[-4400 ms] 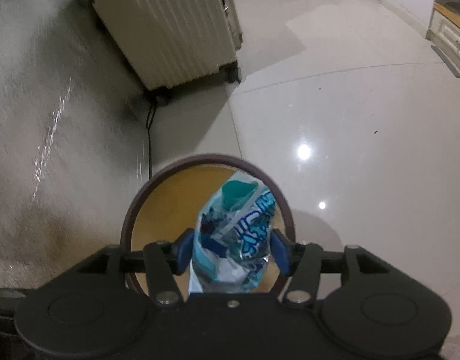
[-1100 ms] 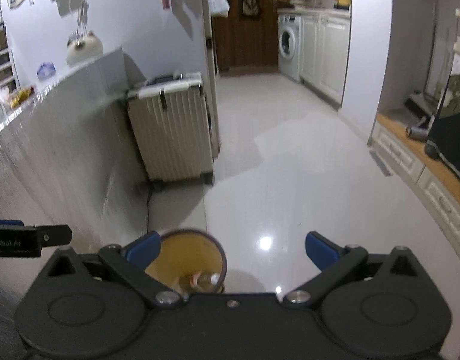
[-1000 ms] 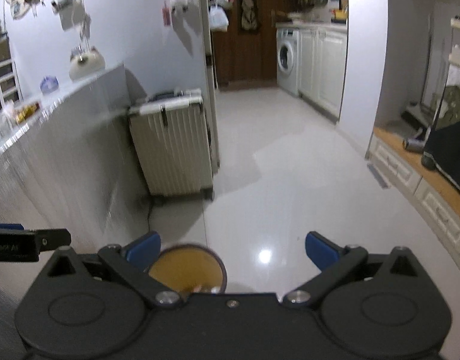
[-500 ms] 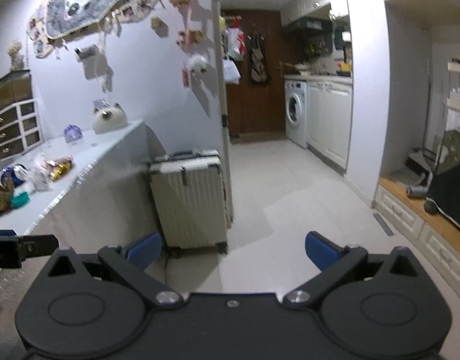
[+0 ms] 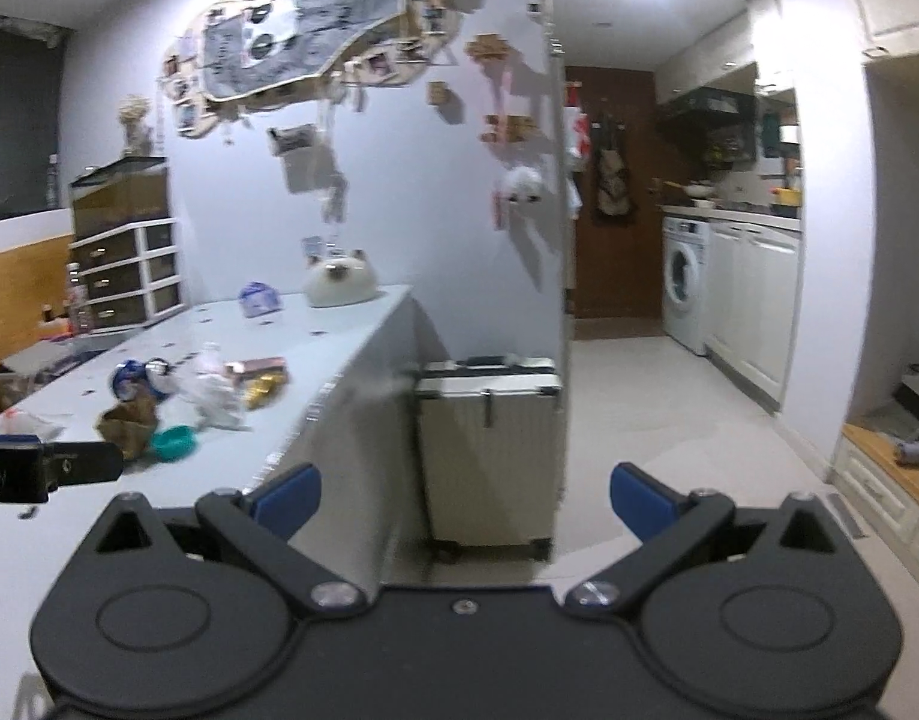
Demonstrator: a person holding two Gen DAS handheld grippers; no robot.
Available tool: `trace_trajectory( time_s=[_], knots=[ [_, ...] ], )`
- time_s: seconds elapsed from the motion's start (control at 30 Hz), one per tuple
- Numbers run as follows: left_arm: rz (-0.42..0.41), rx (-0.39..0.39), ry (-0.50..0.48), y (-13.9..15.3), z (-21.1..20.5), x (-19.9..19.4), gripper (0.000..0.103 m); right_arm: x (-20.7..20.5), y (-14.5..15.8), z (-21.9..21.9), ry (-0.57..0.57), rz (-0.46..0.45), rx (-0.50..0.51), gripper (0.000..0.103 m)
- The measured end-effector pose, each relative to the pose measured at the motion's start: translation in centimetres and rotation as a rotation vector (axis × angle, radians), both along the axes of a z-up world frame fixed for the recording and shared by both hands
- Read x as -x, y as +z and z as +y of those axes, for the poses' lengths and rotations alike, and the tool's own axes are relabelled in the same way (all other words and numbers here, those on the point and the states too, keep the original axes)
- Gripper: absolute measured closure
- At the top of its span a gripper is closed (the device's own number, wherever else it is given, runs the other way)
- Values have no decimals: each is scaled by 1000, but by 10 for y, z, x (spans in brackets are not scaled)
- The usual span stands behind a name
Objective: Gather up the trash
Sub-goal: 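Lift both tools from the wastebasket back toward the table, then grasp the clear orange-filled bag with the left gripper while the right grips the cardboard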
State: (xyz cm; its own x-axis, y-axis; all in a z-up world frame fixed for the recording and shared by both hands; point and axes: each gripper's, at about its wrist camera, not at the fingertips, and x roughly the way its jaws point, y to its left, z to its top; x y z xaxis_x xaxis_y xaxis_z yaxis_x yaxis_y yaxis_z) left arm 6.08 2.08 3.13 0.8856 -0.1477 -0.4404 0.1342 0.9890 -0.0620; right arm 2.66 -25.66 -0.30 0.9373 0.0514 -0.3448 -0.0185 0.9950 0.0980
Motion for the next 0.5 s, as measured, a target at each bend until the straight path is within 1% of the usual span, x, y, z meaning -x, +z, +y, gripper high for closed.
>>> trace_trajectory(
  time_s=[0.27, 0.37, 0.5],
  knots=[
    [-11, -8, 113, 8, 88, 2, 0, -27, 4, 68, 126, 42, -5, 0],
    [-17, -37, 154, 7, 122, 0, 0, -37, 3, 94, 162, 57, -9, 0],
    [-25, -71, 189, 3, 164, -6, 0, -52, -1, 122, 206, 79, -45, 0]
  ],
)
